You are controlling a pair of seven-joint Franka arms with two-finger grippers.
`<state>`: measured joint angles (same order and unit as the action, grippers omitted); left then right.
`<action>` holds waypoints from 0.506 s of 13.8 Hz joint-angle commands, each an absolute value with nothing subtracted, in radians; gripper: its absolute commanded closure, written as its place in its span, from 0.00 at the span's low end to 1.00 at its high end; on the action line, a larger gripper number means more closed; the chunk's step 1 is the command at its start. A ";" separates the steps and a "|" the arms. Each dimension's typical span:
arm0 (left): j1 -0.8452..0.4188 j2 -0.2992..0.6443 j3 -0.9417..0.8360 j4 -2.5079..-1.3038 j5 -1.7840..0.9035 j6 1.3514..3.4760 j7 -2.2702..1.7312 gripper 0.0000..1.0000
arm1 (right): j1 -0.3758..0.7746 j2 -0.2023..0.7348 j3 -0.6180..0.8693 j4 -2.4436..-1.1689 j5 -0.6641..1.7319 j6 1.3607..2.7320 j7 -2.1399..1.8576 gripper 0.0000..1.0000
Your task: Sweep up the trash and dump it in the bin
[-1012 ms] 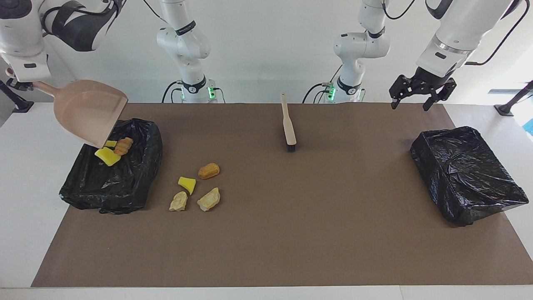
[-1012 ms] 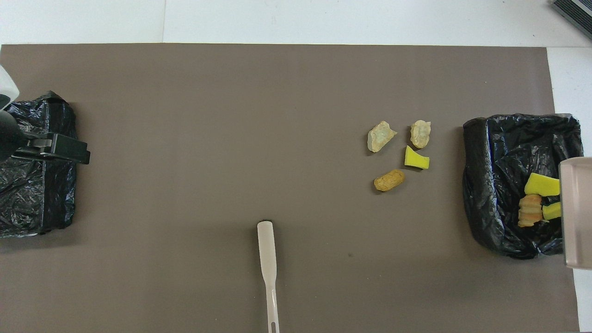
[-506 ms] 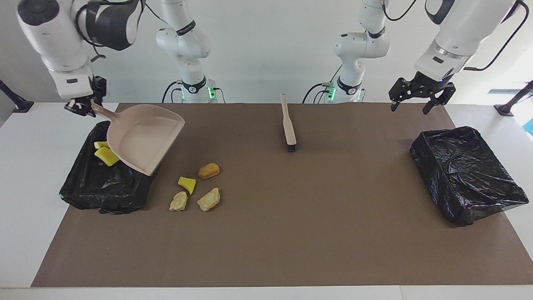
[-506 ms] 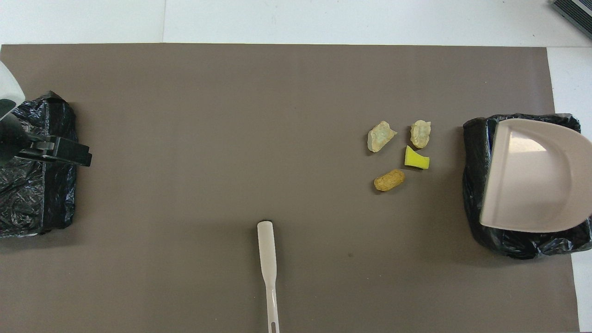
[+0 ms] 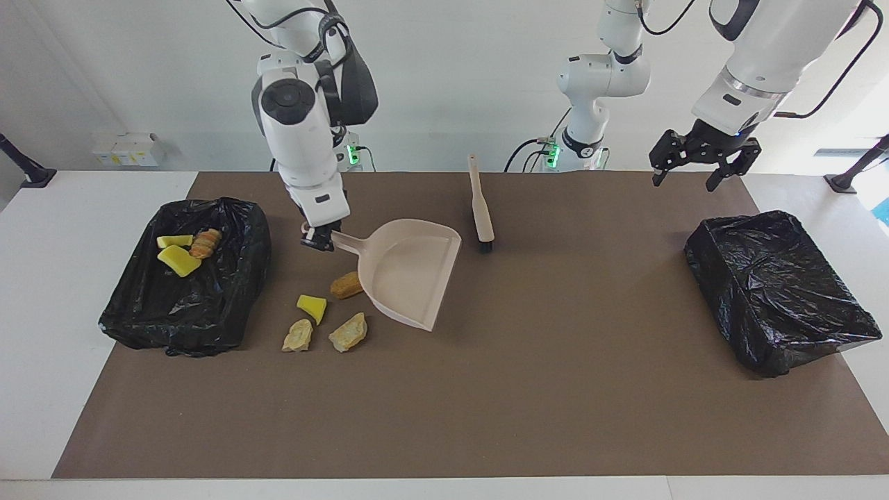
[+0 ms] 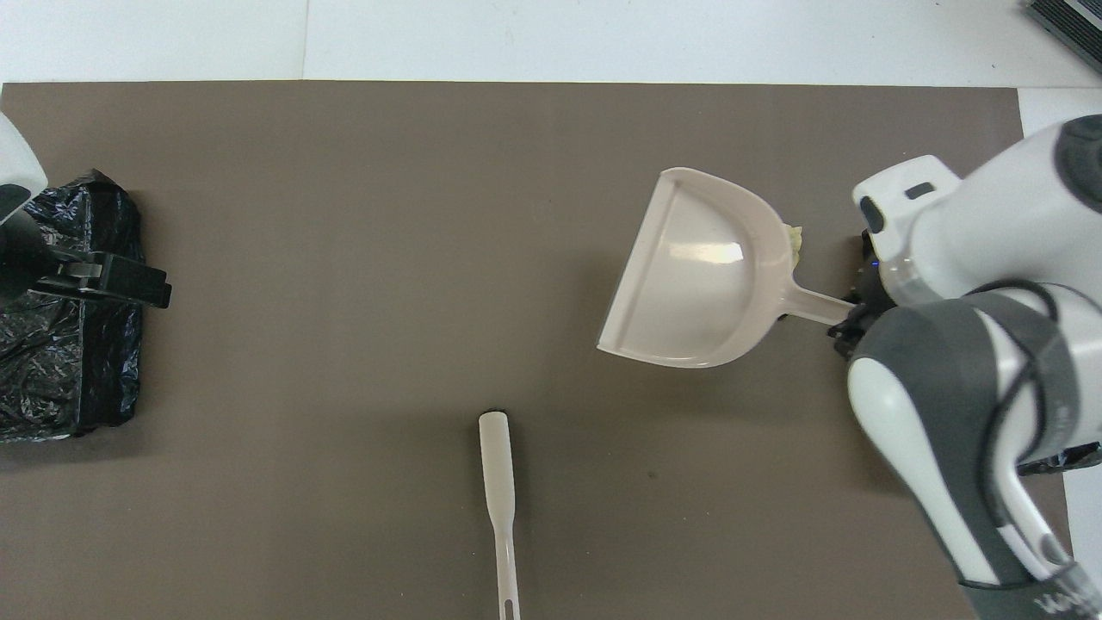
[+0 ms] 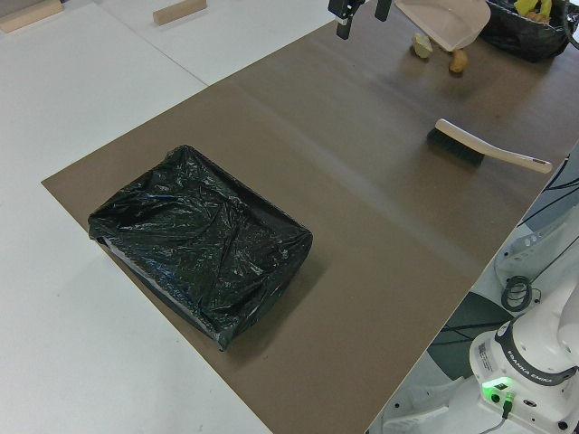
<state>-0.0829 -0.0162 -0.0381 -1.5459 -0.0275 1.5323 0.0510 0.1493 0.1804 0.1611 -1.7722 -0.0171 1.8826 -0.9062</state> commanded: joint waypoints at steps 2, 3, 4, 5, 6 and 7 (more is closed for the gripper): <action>-0.075 -0.034 -0.041 -1.566 -0.017 1.549 0.066 0.00 | 0.225 0.242 0.153 -1.717 0.066 1.950 -0.618 1.00; -0.074 -0.032 -0.041 -1.568 -0.017 1.549 0.066 0.00 | 0.256 0.270 0.153 -1.691 0.063 1.951 -0.478 1.00; -0.075 -0.034 -0.041 -1.566 -0.017 1.552 0.066 0.00 | 0.287 0.302 0.153 -1.657 0.063 1.957 -0.371 1.00; -0.078 -0.032 -0.043 -1.566 -0.017 1.552 0.064 0.00 | 0.320 0.334 0.153 -1.622 0.063 1.971 -0.251 1.00; -0.081 -0.032 -0.043 -1.566 -0.017 1.552 0.061 0.00 | 0.346 0.359 0.153 -1.603 0.063 1.989 -0.139 1.00; -0.078 -0.032 -0.043 -1.568 -0.021 1.551 0.066 0.00 | 0.366 0.382 0.153 -1.583 0.063 2.000 -0.041 1.00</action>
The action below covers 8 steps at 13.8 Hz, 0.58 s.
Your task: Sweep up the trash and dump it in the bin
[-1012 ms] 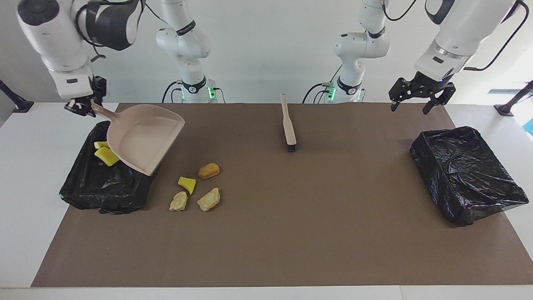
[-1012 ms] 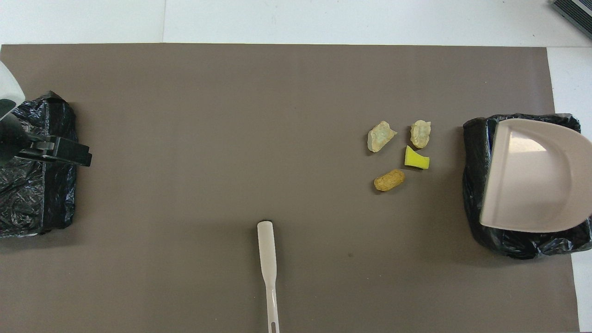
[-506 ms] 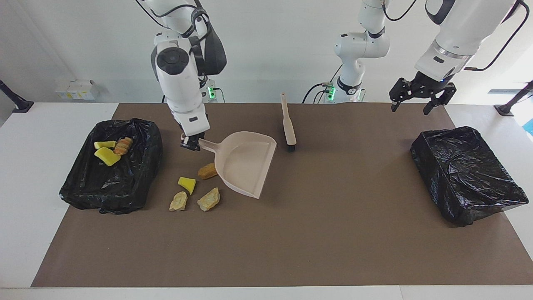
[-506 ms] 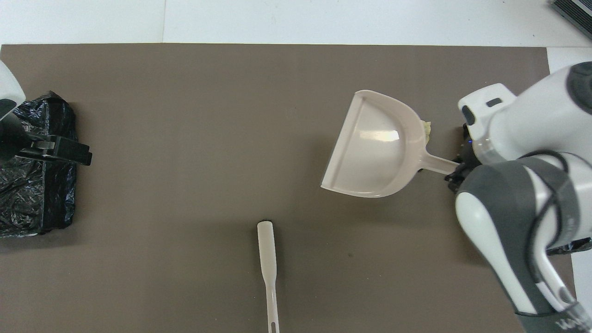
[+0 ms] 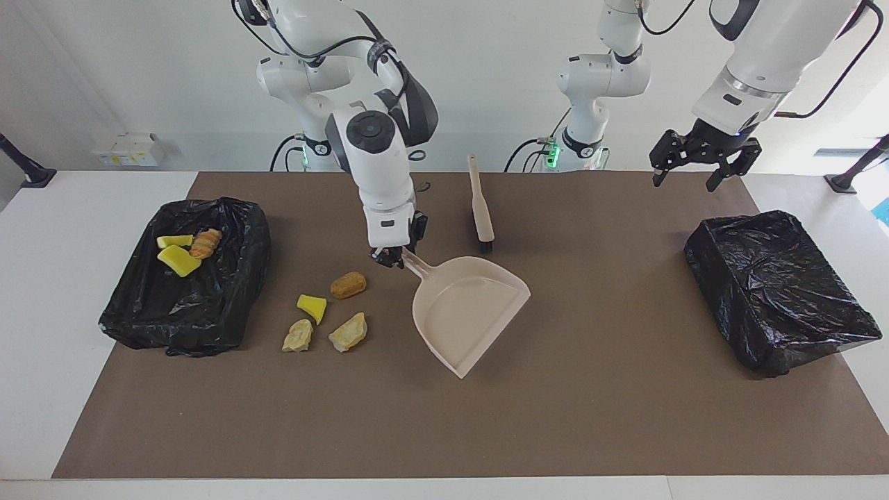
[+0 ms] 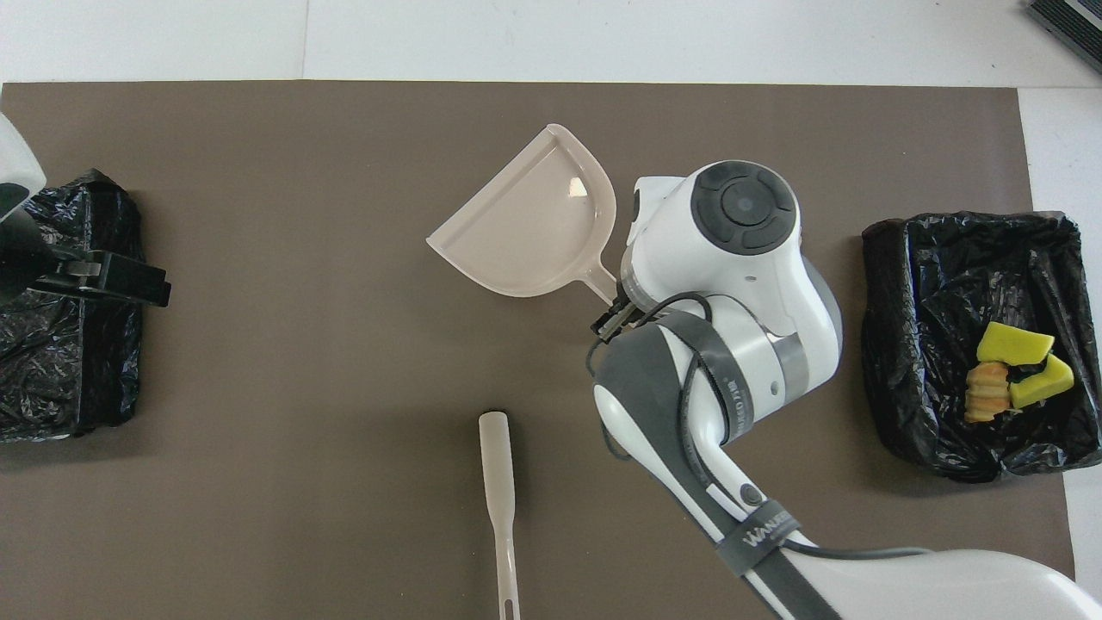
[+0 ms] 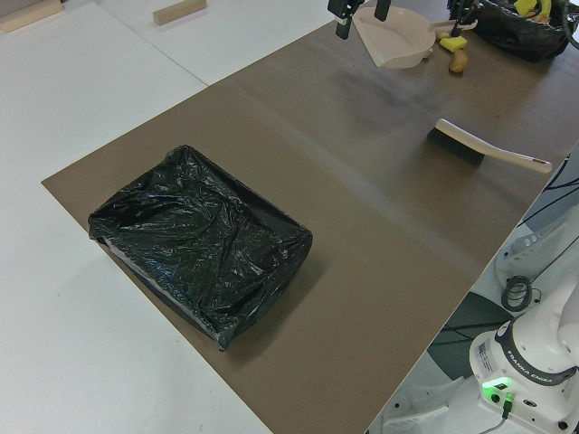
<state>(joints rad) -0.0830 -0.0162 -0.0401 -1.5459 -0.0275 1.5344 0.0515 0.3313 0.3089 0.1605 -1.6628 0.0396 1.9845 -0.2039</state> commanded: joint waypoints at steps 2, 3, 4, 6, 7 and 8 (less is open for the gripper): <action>-0.078 -0.034 -0.043 -1.572 -0.026 1.552 0.069 0.00 | 0.417 0.438 0.156 -1.533 0.112 2.002 0.137 1.00; -0.078 -0.035 -0.043 -1.572 -0.026 1.554 0.071 0.00 | 0.443 0.471 0.156 -1.507 0.123 2.008 0.240 1.00; -0.078 -0.035 -0.043 -1.574 -0.028 1.555 0.072 0.00 | 0.465 0.498 0.158 -1.490 0.126 2.016 0.338 1.00; -0.078 -0.035 -0.043 -1.574 -0.028 1.555 0.075 0.00 | 0.497 0.534 0.158 -1.479 0.149 2.032 0.473 1.00; -0.078 -0.035 -0.043 -1.575 -0.029 1.555 0.075 0.00 | 0.500 0.541 0.158 -1.480 0.184 2.040 0.518 1.00; -0.078 -0.035 -0.043 -1.575 -0.029 1.557 0.075 0.00 | 0.502 0.543 0.158 -1.486 0.190 2.042 0.529 1.00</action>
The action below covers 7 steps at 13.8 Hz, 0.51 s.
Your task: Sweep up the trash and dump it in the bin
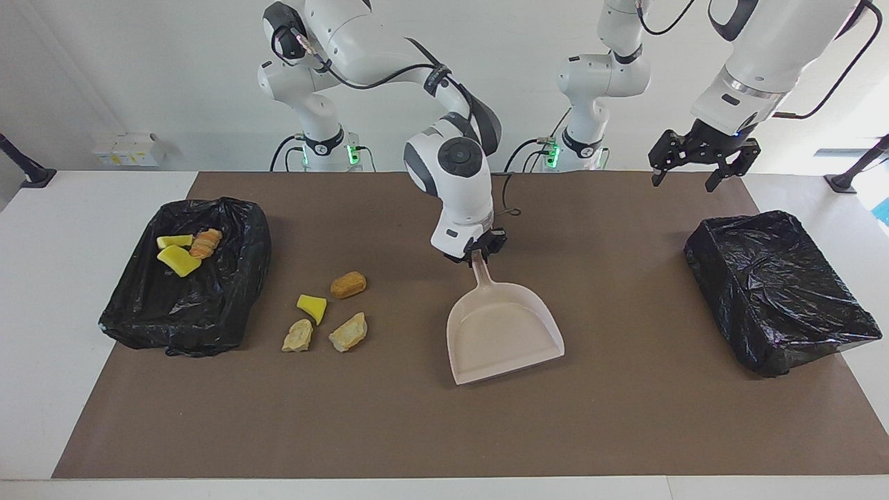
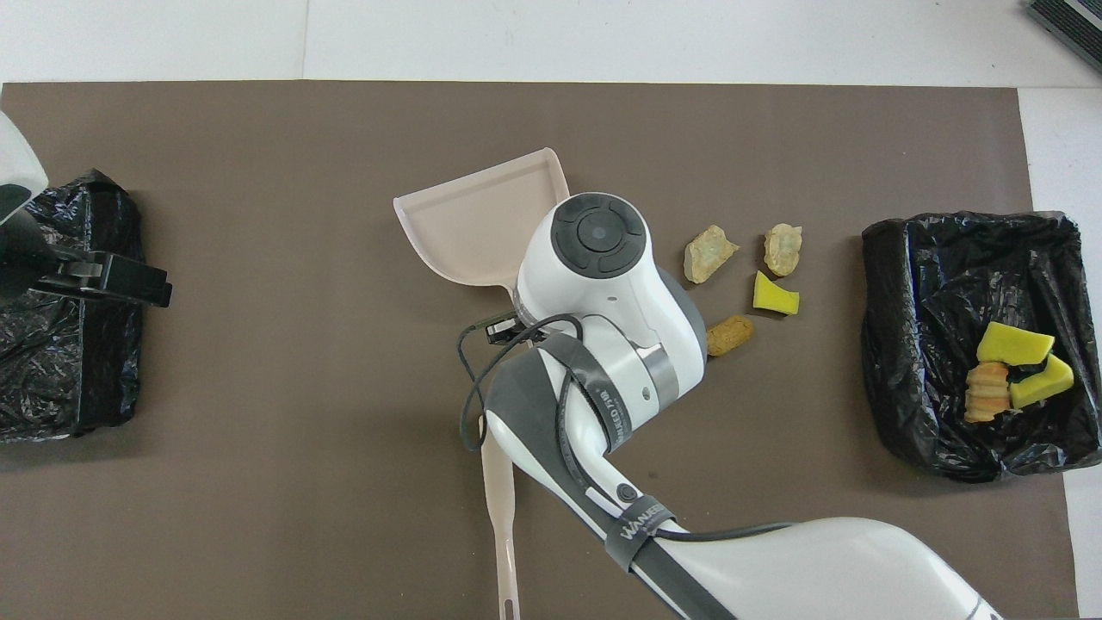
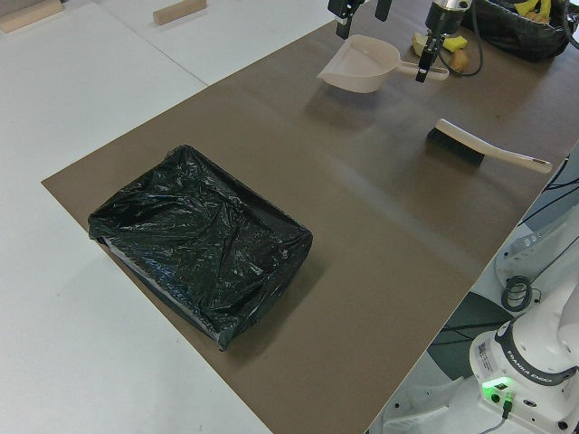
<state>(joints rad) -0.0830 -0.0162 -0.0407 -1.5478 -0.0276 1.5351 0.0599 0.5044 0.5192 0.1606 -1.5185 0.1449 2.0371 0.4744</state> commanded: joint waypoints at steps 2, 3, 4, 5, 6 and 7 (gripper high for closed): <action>-0.080 -0.035 -0.043 -1.580 -0.031 1.565 0.074 0.00 | 0.531 0.564 0.156 -1.491 0.190 2.055 0.561 1.00; -0.086 -0.035 -0.043 -1.586 -0.031 1.571 0.072 0.00 | 0.532 0.575 0.156 -1.493 0.193 2.106 0.587 1.00; -0.089 -0.035 -0.043 -1.598 -0.031 1.583 0.071 0.00 | 0.534 0.586 0.156 -1.496 0.196 2.132 0.600 1.00; -0.092 -0.034 -0.044 -1.603 -0.031 1.591 0.068 0.00 | 0.534 0.589 0.156 -1.496 0.198 2.137 0.604 1.00; -0.094 -0.032 -0.044 -1.611 -0.032 1.603 0.067 0.00 | 0.534 0.591 0.156 -1.494 0.196 2.135 0.604 0.71; -0.094 -0.032 -0.044 -1.620 -0.037 1.620 0.067 0.00 | 0.531 0.589 0.156 -1.494 0.183 2.132 0.594 0.02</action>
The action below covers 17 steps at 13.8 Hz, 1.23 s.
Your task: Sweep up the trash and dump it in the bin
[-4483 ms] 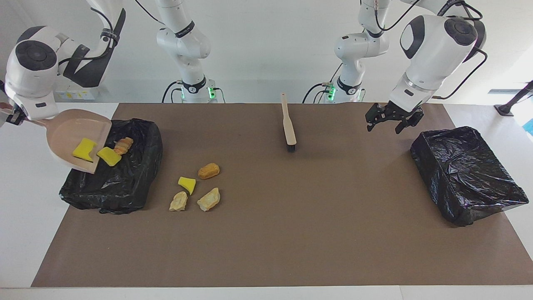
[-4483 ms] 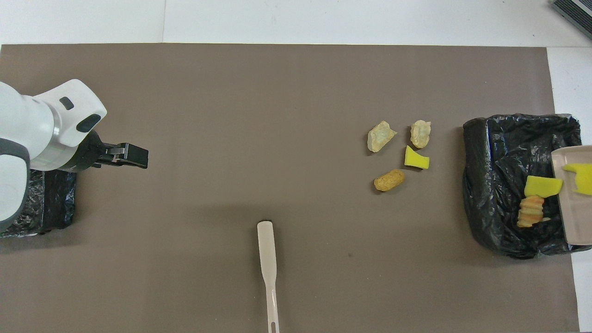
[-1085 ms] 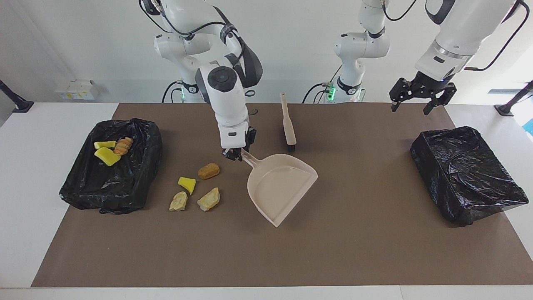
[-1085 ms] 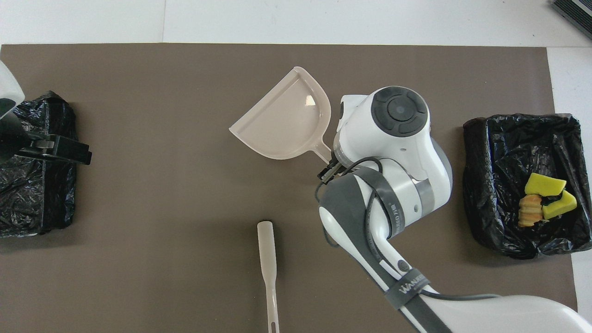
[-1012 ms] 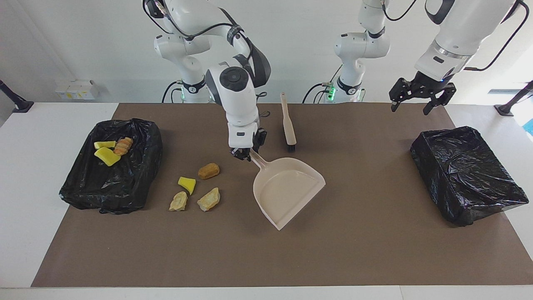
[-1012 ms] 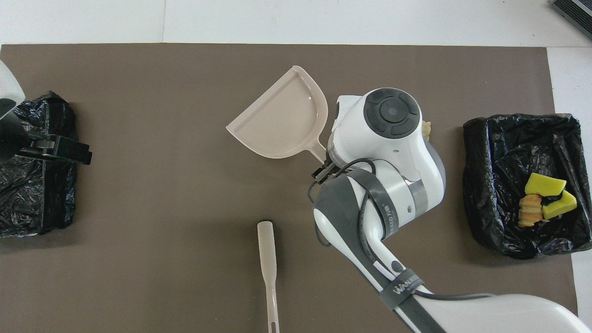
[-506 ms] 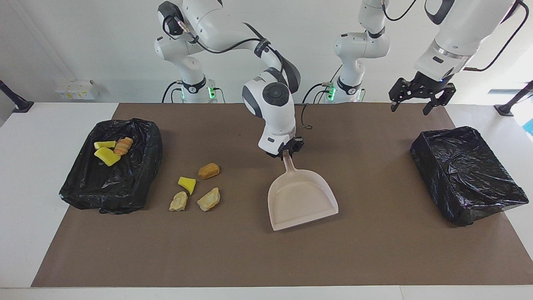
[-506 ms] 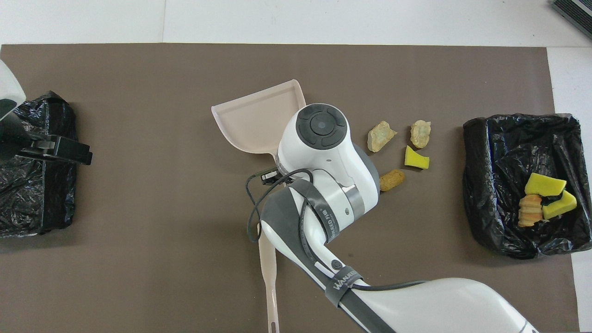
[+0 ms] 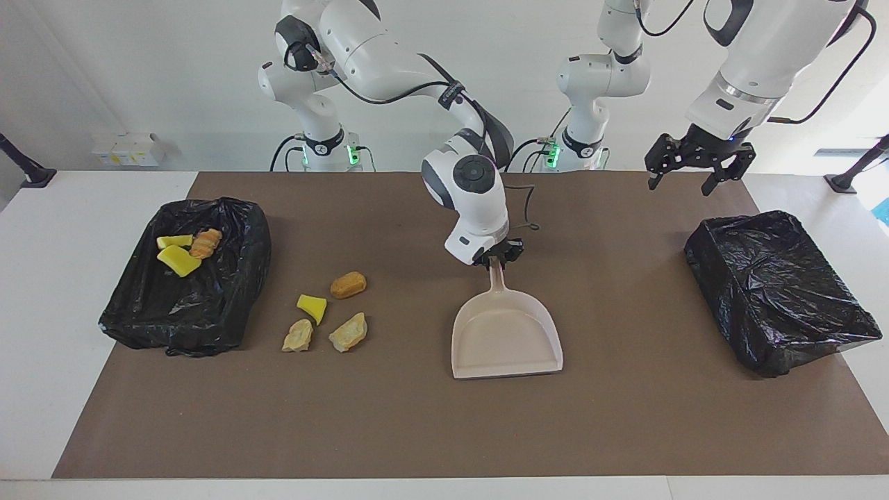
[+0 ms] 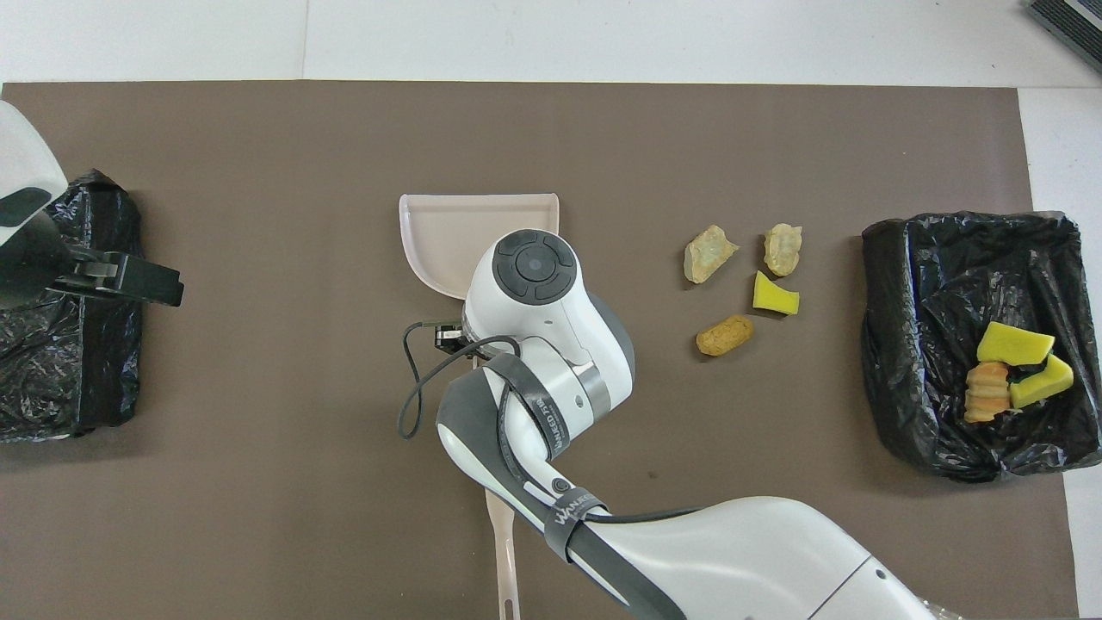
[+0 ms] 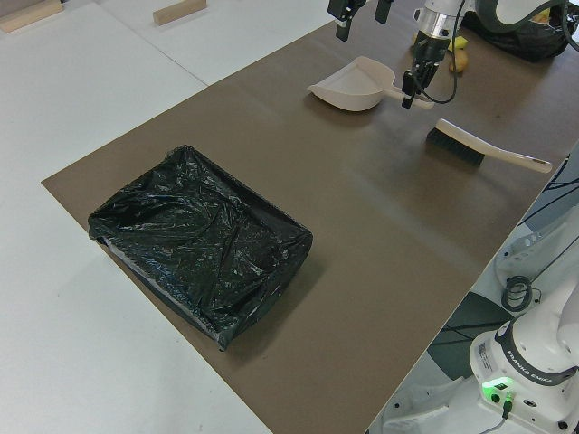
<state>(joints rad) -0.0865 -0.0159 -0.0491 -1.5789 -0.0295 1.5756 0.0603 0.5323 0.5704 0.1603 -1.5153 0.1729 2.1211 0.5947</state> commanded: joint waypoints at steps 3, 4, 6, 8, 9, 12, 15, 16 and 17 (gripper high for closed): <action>-0.095 -0.012 -0.048 -1.626 -0.047 1.667 0.067 0.00 | 0.519 0.525 0.156 -1.506 0.193 2.058 0.589 0.00; -0.095 0.001 -0.049 -1.625 -0.051 1.681 0.069 0.00 | 0.514 0.496 0.155 -1.508 0.202 2.010 0.588 0.00; -0.103 0.018 -0.054 -1.624 -0.051 1.703 0.067 0.00 | 0.496 0.427 0.156 -1.537 0.201 1.910 0.580 0.00; -0.135 0.055 -0.054 -1.624 -0.051 1.738 0.061 0.00 | 0.500 0.295 0.156 -1.680 0.204 1.891 0.529 0.00; -0.152 0.073 -0.054 -1.626 -0.051 1.770 0.052 0.00 | 0.509 0.234 0.158 -1.759 0.227 1.893 0.526 0.00; -0.242 0.138 -0.052 -1.679 -0.051 1.935 -0.056 0.00 | 0.601 0.085 0.158 -2.001 0.293 1.983 0.543 0.00; -0.314 0.173 -0.051 -1.741 -0.041 2.034 -0.112 0.00 | 0.682 0.031 0.156 -2.141 0.327 2.068 0.548 0.00; -0.343 0.190 -0.051 -1.743 -0.037 2.061 -0.144 0.00 | 0.713 0.038 0.156 -2.166 0.327 2.110 0.580 0.00; -0.365 0.207 -0.051 -1.755 -0.037 2.101 -0.185 0.00 | 0.724 0.028 0.158 -2.227 0.327 2.167 0.583 0.00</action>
